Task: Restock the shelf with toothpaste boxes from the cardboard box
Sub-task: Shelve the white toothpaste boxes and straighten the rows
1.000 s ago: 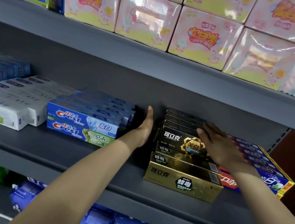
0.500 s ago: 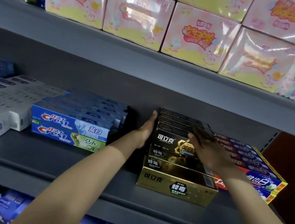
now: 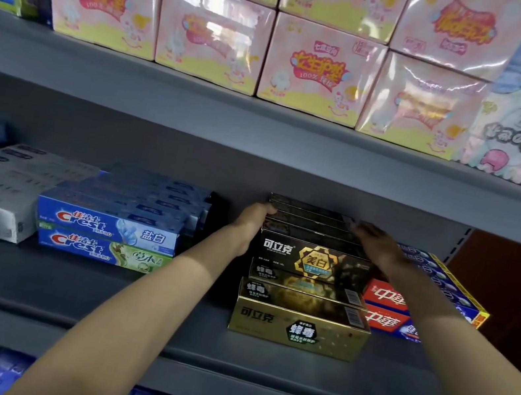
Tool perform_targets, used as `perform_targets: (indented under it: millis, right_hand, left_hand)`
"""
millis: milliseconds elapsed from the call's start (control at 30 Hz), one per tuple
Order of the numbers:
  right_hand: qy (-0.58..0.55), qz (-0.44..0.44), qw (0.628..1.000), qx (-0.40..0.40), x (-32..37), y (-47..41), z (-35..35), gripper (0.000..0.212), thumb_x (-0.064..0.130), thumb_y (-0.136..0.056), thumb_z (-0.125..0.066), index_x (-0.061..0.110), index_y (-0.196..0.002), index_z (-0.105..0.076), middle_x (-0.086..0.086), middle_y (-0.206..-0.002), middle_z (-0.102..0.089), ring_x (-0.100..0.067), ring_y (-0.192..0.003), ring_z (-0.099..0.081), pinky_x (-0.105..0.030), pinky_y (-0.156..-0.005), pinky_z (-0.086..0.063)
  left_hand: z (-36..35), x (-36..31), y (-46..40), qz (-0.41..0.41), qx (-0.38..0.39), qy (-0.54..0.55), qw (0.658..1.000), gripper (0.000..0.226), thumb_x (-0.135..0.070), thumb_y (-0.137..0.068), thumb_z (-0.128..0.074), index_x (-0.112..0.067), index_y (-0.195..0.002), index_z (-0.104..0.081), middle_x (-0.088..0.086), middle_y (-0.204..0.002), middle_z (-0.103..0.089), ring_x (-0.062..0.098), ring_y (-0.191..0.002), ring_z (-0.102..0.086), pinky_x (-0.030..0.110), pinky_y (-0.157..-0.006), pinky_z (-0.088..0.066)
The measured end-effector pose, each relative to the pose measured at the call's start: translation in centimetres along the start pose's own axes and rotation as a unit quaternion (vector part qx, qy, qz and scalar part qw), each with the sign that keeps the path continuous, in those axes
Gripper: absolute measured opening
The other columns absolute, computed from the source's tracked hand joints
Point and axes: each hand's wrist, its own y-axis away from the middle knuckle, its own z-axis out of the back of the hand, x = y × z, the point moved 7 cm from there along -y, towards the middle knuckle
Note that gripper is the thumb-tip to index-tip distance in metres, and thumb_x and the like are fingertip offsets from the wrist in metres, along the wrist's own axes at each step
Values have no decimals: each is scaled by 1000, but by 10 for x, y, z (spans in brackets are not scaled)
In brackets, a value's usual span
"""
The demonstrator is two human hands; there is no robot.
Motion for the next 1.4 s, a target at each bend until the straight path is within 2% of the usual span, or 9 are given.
perform_targets:
  millis: [167,567,767,833,900,1000,1100,1200,1400]
  right_hand:
    - [-61,-51,996,35,-2,-16,-12,48,32,-100,-40,13,-143,-36,-13,-149,-36,-32,-134,-35,-35,-108,-29]
    - [-33,-27,998,40,0,-20,-15,50,30,-101,-38,9,-146,-30,-15,-152,-30,-32,-136,-33,-35,-110,-30]
    - [-5,153,985,-83,19,36,7,46,37,-99,-39,15,-140,-39,-9,-147,-38,-28,-133,-38,-30,-103,-31]
    - [55,204,975,-64,22,66,-4,60,49,-93,-40,22,-145,-31,0,-155,-26,-20,-142,-24,-30,-112,-21]
    - [134,215,967,-4,20,85,-24,81,66,-81,-36,26,-150,-18,7,-159,-7,-13,-146,-2,-31,-118,-7]
    - [209,187,959,43,10,96,-43,105,81,-64,-27,32,-150,8,12,-155,20,-6,-139,22,-30,-114,5]
    - [257,199,945,37,6,102,-51,112,86,-60,-26,30,-147,19,8,-151,32,-9,-139,28,-32,-114,4]
    - [248,200,947,44,4,101,-59,114,83,-62,-35,30,-144,25,10,-149,38,-7,-137,32,-30,-113,-5]
    - [206,207,955,53,5,99,-62,112,72,-70,-50,32,-143,25,18,-142,42,-2,-133,36,-23,-108,0]
  left_hand:
    - [-1,-9,1,-2,-15,-40,999,23,-15,-96,-40,-11,-77,-52,9,-70,-55,21,-60,-52,27,-56,-42]
    - [-5,-16,13,-6,-19,-81,997,22,-16,-98,-38,-10,-84,-53,9,-74,-57,21,-62,-54,27,-56,-43]
    - [25,-1,25,-90,-118,-43,988,44,-35,-99,-38,-6,-129,-51,14,-121,-61,29,-110,-58,36,-97,-44]
    - [32,23,42,-77,-104,-30,991,50,-41,-99,-36,-10,-137,-44,12,-135,-53,27,-123,-50,33,-104,-38]
    - [26,47,60,-26,-49,25,998,60,-51,-98,-30,-12,-144,-36,8,-144,-45,24,-130,-45,28,-97,-36]
    - [14,60,73,12,-4,90,996,67,-61,-95,-24,-17,-143,-40,7,-139,-51,22,-118,-56,31,-80,-48]
    - [7,64,73,23,-16,56,998,69,-66,-92,-24,-17,-131,-53,11,-123,-63,23,-101,-64,36,-85,-52]
    - [4,70,67,41,-39,11,998,77,-71,-88,-23,-16,-135,-49,11,-130,-59,28,-116,-57,45,-104,-42]
    - [0,68,71,37,-47,4,998,74,-70,-89,-22,-22,-142,-40,8,-141,-50,28,-128,-48,47,-110,-34]
